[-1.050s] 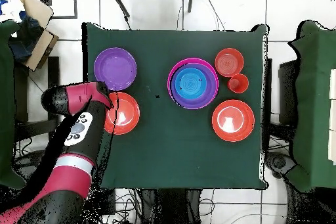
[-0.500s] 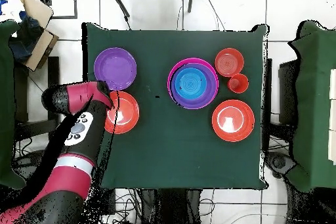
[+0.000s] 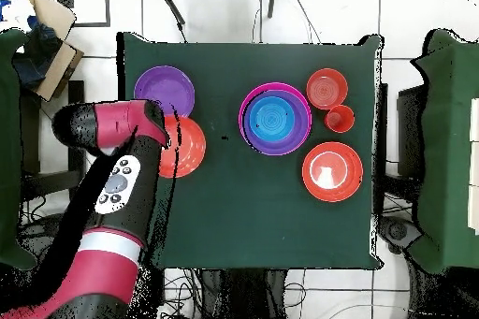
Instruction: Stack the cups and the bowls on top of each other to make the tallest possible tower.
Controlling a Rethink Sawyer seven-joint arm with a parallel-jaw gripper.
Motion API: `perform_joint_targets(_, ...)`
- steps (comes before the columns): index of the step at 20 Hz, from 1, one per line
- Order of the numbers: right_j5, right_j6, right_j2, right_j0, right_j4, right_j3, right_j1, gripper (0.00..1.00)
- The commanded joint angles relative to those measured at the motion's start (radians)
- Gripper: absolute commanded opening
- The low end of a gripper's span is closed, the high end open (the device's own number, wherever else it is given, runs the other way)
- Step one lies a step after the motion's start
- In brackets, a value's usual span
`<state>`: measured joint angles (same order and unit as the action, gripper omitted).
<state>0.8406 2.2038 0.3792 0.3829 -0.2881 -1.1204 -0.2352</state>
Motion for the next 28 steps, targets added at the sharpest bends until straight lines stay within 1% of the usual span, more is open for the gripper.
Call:
perform_joint_targets(1,0.163,0.026,0.016,-0.084,0.059,0.028,-0.143,0.0)
perform_joint_targets(6,0.238,-0.071,0.04,-0.15,0.109,0.109,-0.159,0.0)
perform_joint_targets(8,0.276,-0.107,0.061,-0.161,0.139,0.158,-0.154,0.0)
perform_joint_targets(11,0.365,-0.117,0.131,-0.161,0.199,0.268,-0.141,0.0)
perform_joint_targets(14,0.419,-0.146,0.152,-0.182,0.231,0.36,-0.117,0.0)
perform_joint_targets(16,0.429,-0.148,0.162,-0.191,0.251,0.377,-0.111,0.0)
perform_joint_targets(19,0.439,-0.159,0.156,-0.215,0.271,0.403,-0.094,0.0)
perform_joint_targets(21,0.435,-0.17,0.128,-0.238,0.268,0.409,-0.08,0.0)
perform_joint_targets(23,0.451,-0.166,0.125,-0.244,0.275,0.416,-0.065,0.0)
perform_joint_targets(26,0.416,-0.133,0.134,-0.245,0.3,0.421,-0.028,0.0)
perform_joint_targets(28,0.371,-0.1,0.146,-0.24,0.322,0.424,0.006,0.0)
